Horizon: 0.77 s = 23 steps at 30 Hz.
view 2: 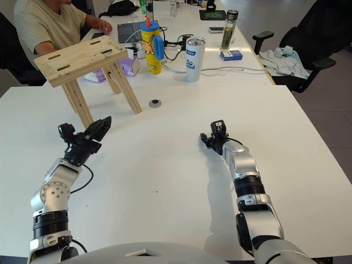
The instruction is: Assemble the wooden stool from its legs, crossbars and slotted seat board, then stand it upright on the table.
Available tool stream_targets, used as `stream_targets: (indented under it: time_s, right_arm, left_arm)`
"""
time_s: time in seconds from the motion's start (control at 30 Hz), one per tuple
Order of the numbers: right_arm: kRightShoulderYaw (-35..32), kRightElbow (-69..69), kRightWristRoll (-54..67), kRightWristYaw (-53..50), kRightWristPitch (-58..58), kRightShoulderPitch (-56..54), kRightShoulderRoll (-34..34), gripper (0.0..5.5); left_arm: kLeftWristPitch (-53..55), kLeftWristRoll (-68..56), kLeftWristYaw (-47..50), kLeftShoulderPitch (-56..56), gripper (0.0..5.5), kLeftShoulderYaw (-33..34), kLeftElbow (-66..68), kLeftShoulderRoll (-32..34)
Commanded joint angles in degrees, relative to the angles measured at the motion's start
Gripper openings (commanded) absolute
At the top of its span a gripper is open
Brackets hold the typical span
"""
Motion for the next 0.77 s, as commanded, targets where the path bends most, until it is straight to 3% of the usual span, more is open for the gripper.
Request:
stream_targets:
  time_s: [0.03, 0.77]
  right_arm:
    - [-0.3, 0.7, 0.2, -0.2, -0.4, 0.3, 1.2, 2.85]
    - [0.0, 3.0, -0.2, 0.5, -1.5, -1.1, 2.3, 2.85]
  left_arm:
    - [-2.5, 4.4, -1.4, -1.9, 4.29, -3.0, 1.5, 1.2]
    - [-10.6, 12.5, -3.1, -7.2, 4.29, -5.7, 9.3, 3.0]
